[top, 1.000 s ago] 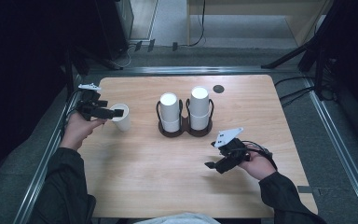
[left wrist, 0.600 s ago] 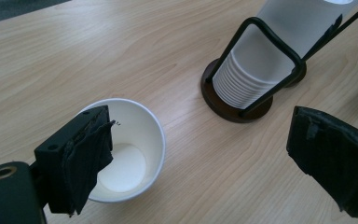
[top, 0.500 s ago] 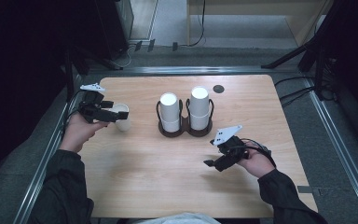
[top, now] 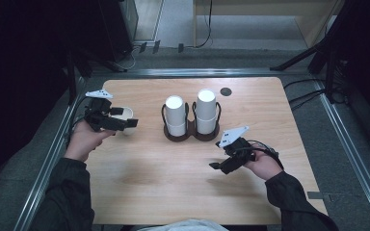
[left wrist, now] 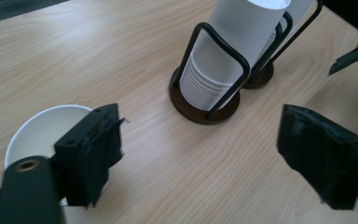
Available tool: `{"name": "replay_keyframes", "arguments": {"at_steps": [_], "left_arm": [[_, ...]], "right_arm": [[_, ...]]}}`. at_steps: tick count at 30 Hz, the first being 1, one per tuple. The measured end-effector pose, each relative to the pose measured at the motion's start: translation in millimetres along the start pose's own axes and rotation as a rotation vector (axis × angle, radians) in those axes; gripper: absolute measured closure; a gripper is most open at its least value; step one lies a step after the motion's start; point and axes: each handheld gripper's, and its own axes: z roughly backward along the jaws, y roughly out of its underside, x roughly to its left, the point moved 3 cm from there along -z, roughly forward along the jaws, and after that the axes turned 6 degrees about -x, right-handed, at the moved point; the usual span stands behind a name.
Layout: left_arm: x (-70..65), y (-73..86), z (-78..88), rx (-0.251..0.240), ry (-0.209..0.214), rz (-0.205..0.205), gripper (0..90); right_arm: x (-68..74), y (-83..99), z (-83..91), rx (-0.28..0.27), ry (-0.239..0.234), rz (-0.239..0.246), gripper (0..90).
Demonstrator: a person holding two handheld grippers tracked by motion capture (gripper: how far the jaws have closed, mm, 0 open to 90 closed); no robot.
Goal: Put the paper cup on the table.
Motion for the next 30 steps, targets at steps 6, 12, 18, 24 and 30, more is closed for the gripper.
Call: {"name": "replay_keyframes", "arguments": {"at_steps": [6, 12, 18, 24, 30], "left_arm": [[-12.0, 5.4, -9.1, 0.028, 0.014, -0.032, 14.4], [-18.2, 10.0, -15.4, 0.030, 0.046, -0.034, 14.5], [-25.0, 16.0, -23.7, 0.043, 0.031, -0.056, 14.5], [-29.5, 22.1, -30.9, 0.037, 0.050, -0.060, 14.5], [-37.5, 29.3, -41.1, 0.051, 0.040, -0.079, 14.6]], "right_arm": [[-2.0, -2.5, 0.1, -0.007, 0.002, 0.004, 20.5], [-3.7, -3.7, 0.5, -0.008, 0.004, 0.005, 20.5], [-5.3, -5.3, 1.5, -0.015, 0.001, -0.001, 20.5], [-7.9, -6.4, 2.6, -0.021, 0.005, 0.000, 20.5], [-8.9, -6.5, 1.1, -0.013, 0.002, 0.002, 20.5]]}}
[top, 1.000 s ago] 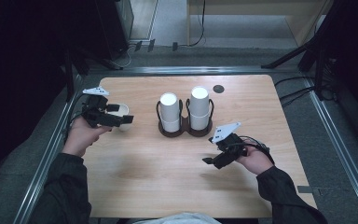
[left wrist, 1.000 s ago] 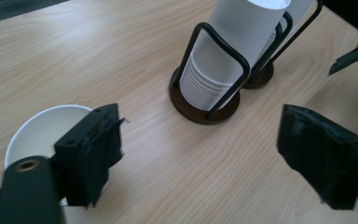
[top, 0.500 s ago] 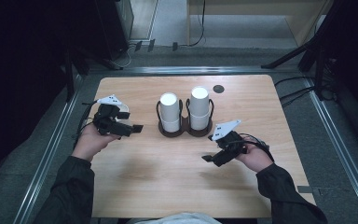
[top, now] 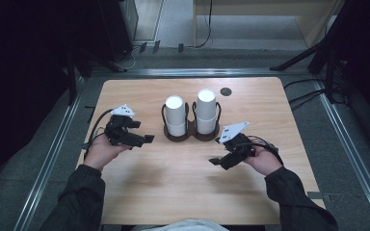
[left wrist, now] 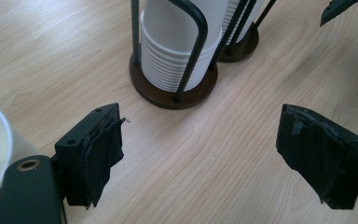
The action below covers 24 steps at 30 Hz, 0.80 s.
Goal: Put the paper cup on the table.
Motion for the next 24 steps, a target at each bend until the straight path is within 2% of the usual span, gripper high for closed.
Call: {"name": "replay_keyframes", "arguments": {"at_steps": [7, 14, 22, 24], "left_arm": [[-8.1, 3.2, -11.1, 0.014, 0.004, -0.022, 14.6], [-19.8, 6.2, -25.7, 0.026, 0.012, -0.067, 14.6], [-31.7, 12.8, -37.4, 0.036, 0.027, -0.073, 14.6], [-39.3, 14.7, -42.0, 0.046, 0.042, -0.076, 14.6]], "right_arm": [[0.3, -0.4, -0.9, 0.004, 0.001, 0.002, 20.5], [0.8, 0.7, -1.8, 0.010, -0.001, 0.003, 20.5], [1.4, 1.4, -2.8, 0.015, -0.004, 0.007, 20.5], [1.7, 1.7, -2.9, 0.014, -0.001, 0.010, 20.5]]}}
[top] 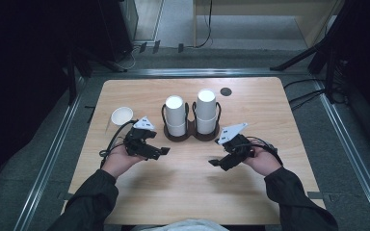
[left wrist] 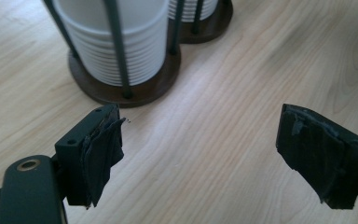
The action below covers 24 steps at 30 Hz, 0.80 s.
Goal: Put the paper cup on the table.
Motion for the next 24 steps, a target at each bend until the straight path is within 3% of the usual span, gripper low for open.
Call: {"name": "replay_keyframes", "arguments": {"at_steps": [6, 11, 15, 24], "left_arm": [[-16.6, -2.1, -8.7, 0.009, 0.037, -0.035, 14.6], [-25.6, -3.4, -17.6, 0.032, 0.039, -0.059, 14.6], [-27.9, -5.0, -21.2, 0.030, 0.054, -0.050, 14.6], [-35.5, -8.6, -33.0, 0.045, 0.077, -0.075, 14.6]], "right_arm": [[0.9, 1.0, 0.7, 0.000, -0.001, -0.003, 20.5], [2.4, 2.5, 1.5, 0.003, -0.001, -0.005, 20.5], [3.1, 3.9, 2.3, 0.006, 0.003, -0.004, 20.5], [7.9, 9.3, 4.3, 0.013, 0.009, -0.014, 20.5]]}}
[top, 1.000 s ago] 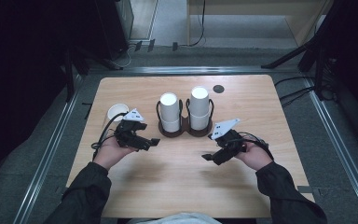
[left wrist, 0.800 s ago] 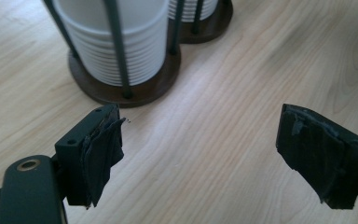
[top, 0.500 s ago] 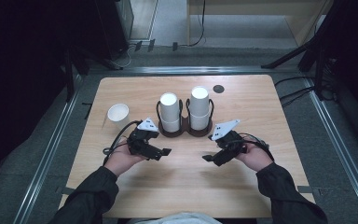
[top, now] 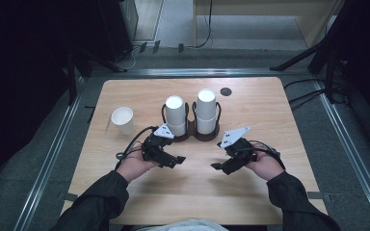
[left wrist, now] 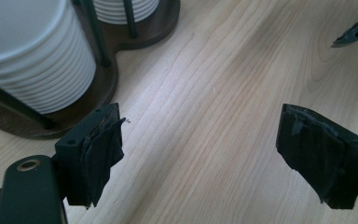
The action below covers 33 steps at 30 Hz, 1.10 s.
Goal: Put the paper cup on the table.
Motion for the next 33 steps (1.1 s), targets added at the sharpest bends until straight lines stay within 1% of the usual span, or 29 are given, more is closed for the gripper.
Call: {"name": "replay_keyframes", "arguments": {"at_steps": [1, 3, 4, 5, 6, 8, 10, 16, 17, 22, 24, 28, 33], "left_arm": [[-1.2, -1.2, -2.5, 0.003, 0.005, -0.006, 14.6], [-2.4, -2.0, -4.3, -0.002, 0.011, -0.003, 14.6], [-3.4, -3.1, -6.0, 0.005, 0.020, -0.003, 14.6], [-3.4, -3.1, -6.0, 0.005, 0.020, -0.003, 14.6], [-4.6, -4.1, -8.1, 0.007, 0.042, 0.005, 14.6], [-5.6, -5.4, -10.0, 0.006, 0.049, 0.003, 14.6], [-6.5, -6.8, -11.9, 0.006, 0.049, -0.002, 14.6], [-10.4, -9.7, -17.1, 0.007, 0.057, -0.017, 14.6], [-10.6, -10.2, -17.8, 0.008, 0.059, -0.020, 14.6], [-12.7, -12.5, -20.8, -0.005, 0.058, -0.022, 14.7], [-15.7, -13.5, -23.6, -0.003, 0.060, -0.034, 14.7], [-18.5, -14.0, -25.9, 0.000, 0.060, -0.046, 14.6], [-20.8, -14.8, -27.1, -0.010, 0.055, -0.063, 14.7]], "right_arm": [[0.9, 1.5, 0.5, 0.004, 0.002, 0.002, 20.5], [1.5, 2.0, 0.6, 0.004, 0.003, 0.000, 20.5], [3.4, 3.4, 0.7, 0.009, 0.000, -0.007, 20.5], [3.4, 3.4, 0.7, 0.009, 0.000, -0.007, 20.5], [4.5, 4.5, 0.5, 0.010, 0.004, -0.003, 20.5], [6.0, 5.5, 0.2, 0.013, 0.003, -0.003, 20.5], [7.9, 6.5, -0.5, 0.017, -0.004, -0.006, 20.5], [12.3, 8.3, -2.9, 0.022, -0.002, -0.011, 20.5], [12.9, 8.6, -3.2, 0.024, -0.007, -0.010, 20.5], [14.6, 9.4, -4.2, 0.026, -0.005, -0.011, 20.5], [15.3, 9.8, -4.9, 0.028, -0.004, -0.010, 20.5], [16.0, 9.8, -5.6, 0.030, -0.004, -0.007, 20.5], [16.8, 9.4, -6.1, 0.031, -0.009, -0.010, 20.5]]}}
